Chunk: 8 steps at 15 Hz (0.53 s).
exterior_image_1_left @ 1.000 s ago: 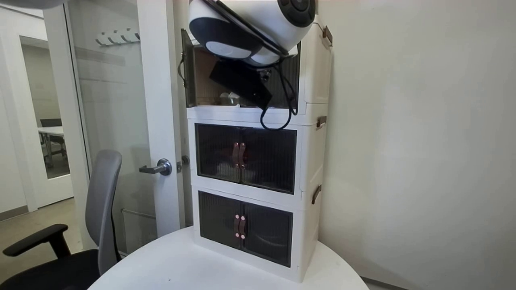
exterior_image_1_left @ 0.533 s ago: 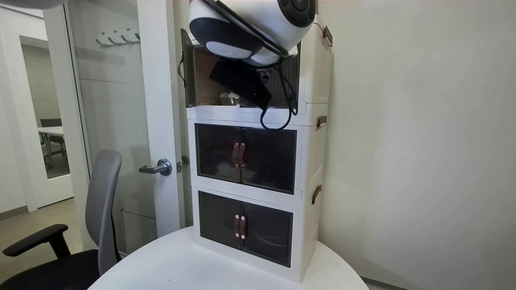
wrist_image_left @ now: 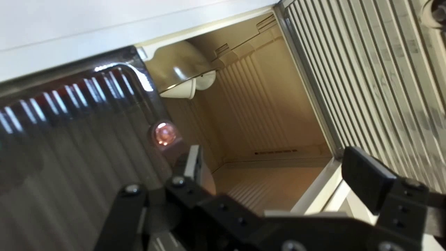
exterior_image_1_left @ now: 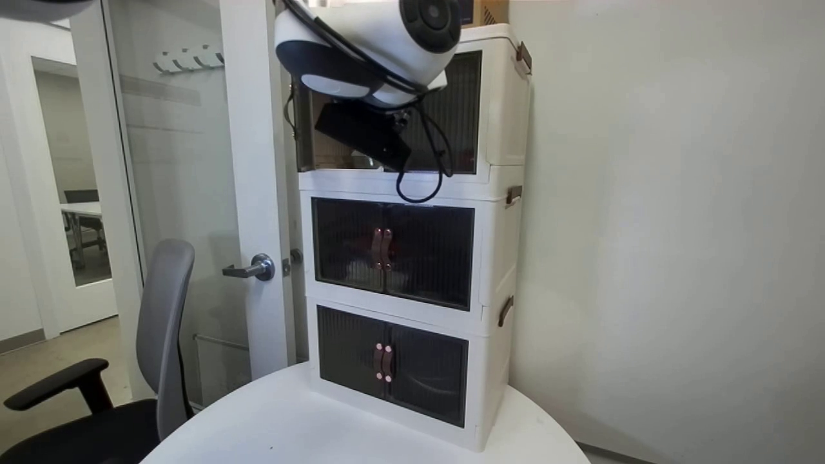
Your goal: Open the upper part of the cabinet doors
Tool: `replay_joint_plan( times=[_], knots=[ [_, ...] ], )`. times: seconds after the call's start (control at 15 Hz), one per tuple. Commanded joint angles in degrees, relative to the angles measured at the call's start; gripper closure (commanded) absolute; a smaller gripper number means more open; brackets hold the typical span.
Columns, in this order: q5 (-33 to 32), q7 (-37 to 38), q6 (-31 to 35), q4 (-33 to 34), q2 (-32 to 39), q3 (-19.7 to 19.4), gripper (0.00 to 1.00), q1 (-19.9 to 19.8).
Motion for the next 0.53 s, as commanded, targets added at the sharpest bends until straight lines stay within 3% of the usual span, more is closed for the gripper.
replay_joint_plan(
  times=[0.0,0.47],
  knots=[
    [4.83,-4.79,2.71,2.13,-2.64,-0.3,0.0,1.31],
    [10.42,-11.33,4.31,1.55,-3.15,-1.84,0.0,2.91]
  ],
)
